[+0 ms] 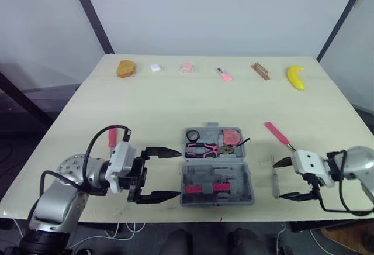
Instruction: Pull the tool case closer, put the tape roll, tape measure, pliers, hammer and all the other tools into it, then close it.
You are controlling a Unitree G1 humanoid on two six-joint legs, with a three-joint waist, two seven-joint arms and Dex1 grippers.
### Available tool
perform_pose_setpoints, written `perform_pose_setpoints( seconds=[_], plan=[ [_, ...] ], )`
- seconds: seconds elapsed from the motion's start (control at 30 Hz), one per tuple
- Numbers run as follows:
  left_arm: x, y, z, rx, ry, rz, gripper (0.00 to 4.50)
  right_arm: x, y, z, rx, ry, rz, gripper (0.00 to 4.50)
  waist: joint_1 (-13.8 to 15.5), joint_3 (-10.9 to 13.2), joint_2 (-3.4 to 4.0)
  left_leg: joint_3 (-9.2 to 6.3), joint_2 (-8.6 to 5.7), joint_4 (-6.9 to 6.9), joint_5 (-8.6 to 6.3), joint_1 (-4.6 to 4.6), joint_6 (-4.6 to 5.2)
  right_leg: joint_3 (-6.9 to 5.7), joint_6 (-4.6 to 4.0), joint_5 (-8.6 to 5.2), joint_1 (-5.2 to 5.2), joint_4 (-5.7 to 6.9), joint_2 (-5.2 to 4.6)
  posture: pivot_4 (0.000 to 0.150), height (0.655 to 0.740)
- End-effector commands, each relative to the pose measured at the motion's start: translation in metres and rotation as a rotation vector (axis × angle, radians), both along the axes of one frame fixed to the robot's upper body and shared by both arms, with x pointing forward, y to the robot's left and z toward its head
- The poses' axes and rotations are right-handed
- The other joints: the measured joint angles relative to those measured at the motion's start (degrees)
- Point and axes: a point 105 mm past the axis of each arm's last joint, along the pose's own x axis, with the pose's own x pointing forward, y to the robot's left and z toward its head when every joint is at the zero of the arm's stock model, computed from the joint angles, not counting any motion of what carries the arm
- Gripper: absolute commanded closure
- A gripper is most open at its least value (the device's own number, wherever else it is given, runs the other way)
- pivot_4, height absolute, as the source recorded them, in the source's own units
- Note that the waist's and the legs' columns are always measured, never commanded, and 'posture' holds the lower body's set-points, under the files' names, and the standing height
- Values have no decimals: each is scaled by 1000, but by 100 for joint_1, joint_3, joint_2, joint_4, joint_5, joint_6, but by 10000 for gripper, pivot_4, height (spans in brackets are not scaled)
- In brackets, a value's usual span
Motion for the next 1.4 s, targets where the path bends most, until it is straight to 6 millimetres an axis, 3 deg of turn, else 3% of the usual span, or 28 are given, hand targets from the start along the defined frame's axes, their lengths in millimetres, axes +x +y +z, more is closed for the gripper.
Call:
perform_pose_setpoints(
  seconds=[0.03,0.23,0.43,0.7,1.03,1.3,1.4],
  plan=[
    [-7,-2,7,-6,-36,2,0,7,-3,-4,-108,-25,170,796,9,4,6,-2,-2,0,0,-4,0,-3,0,0,-1,1,-9,1500,7400],
    [-11,-4,5,-5,-40,19,0,24,15,-11,-246,-80,448,796,-52,10,10,5,-2,0,0,7,0,5,-1,1,-1,7,-16,1500,7400],
    [-12,-4,6,-8,-51,41,0,26,16,-23,-327,-73,603,796,-8,14,14,1,-2,1,1,9,-2,-1,-3,0,-3,20,-31,1500,7400],
    [-16,0,7,5,-46,62,0,37,25,-26,-369,-117,672,796,-63,14,15,5,-5,1,2,22,-4,0,-4,1,0,31,-27,1500,7400],
    [-15,-1,8,6,-49,58,0,40,24,-28,-376,-135,679,43355,-127,15,15,3,-6,-1,2,65,-4,-1,-5,1,44,27,-30,1500,7400],
    [-14,-3,9,4,-51,39,0,38,15,-1,-288,-166,593,44744,-106,27,28,0,-4,-7,2,80,-3,-3,-5,0,65,21,-42,1500,7400],
    [-13,-3,9,-1,-49,31,0,43,0,16,-300,-161,367,44744,-125,32,34,-1,-3,-7,1,80,-3,-3,-4,0,65,22,-42,1500,7400]
  ],
)
